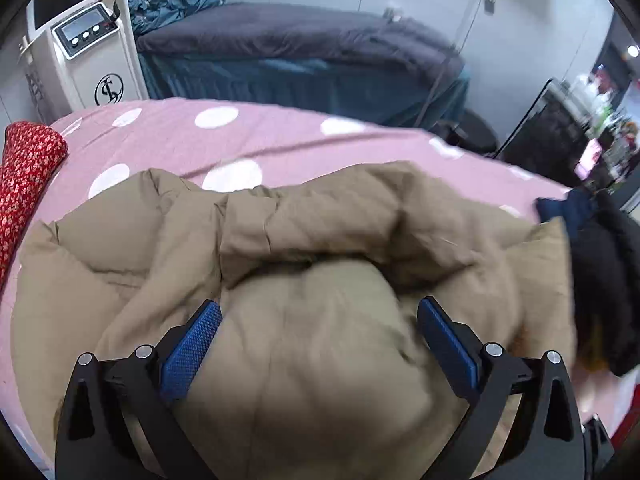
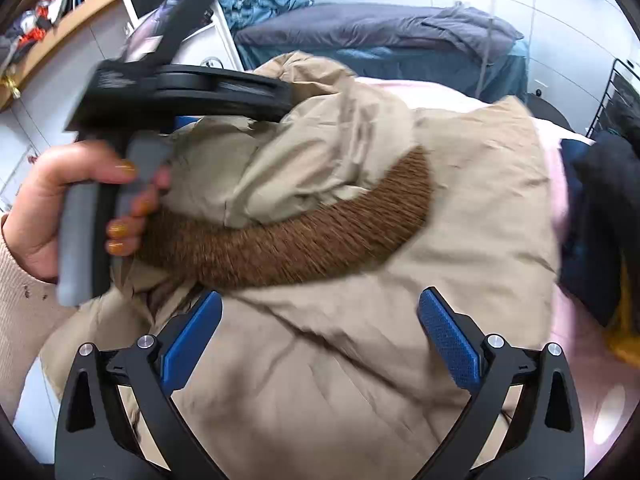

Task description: Fold large clothes

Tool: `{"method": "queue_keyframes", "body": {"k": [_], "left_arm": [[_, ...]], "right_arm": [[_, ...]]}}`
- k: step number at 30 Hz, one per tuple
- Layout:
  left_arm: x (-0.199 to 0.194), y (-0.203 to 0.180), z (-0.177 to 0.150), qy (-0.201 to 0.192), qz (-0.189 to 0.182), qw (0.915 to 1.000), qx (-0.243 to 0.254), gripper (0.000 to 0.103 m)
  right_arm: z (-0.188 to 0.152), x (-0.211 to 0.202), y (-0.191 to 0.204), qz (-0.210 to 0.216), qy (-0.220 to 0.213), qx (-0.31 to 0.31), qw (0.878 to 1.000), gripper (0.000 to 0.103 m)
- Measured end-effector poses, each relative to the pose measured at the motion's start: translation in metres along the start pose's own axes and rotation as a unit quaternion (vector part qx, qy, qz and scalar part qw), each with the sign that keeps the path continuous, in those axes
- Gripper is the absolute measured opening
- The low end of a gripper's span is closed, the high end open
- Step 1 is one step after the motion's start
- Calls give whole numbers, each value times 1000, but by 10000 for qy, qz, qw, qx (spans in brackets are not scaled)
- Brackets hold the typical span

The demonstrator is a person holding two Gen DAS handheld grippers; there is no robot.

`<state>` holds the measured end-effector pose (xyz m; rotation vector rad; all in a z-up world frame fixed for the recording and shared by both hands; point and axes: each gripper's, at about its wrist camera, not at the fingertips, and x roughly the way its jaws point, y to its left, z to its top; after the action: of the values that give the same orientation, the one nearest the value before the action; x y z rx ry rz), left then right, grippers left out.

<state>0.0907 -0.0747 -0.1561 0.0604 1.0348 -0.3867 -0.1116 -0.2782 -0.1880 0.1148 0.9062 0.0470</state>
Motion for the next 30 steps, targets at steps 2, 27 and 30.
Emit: {"method": "queue_keyframes", "body": {"k": [2,27,30], "left_arm": [[-21,0,-8,-237,-105,9997,34,96],[-69,45,-204,230,367,9959,798,97],[-66,41,-206,281,549,9947,826,97]], "right_arm": [[-11,-12,-11,-36,-52,128,9999,97],[-120,-37,-25,-376,284,251,9986,97],[-123,-30,-24,-480,402,300,9976,97]]}}
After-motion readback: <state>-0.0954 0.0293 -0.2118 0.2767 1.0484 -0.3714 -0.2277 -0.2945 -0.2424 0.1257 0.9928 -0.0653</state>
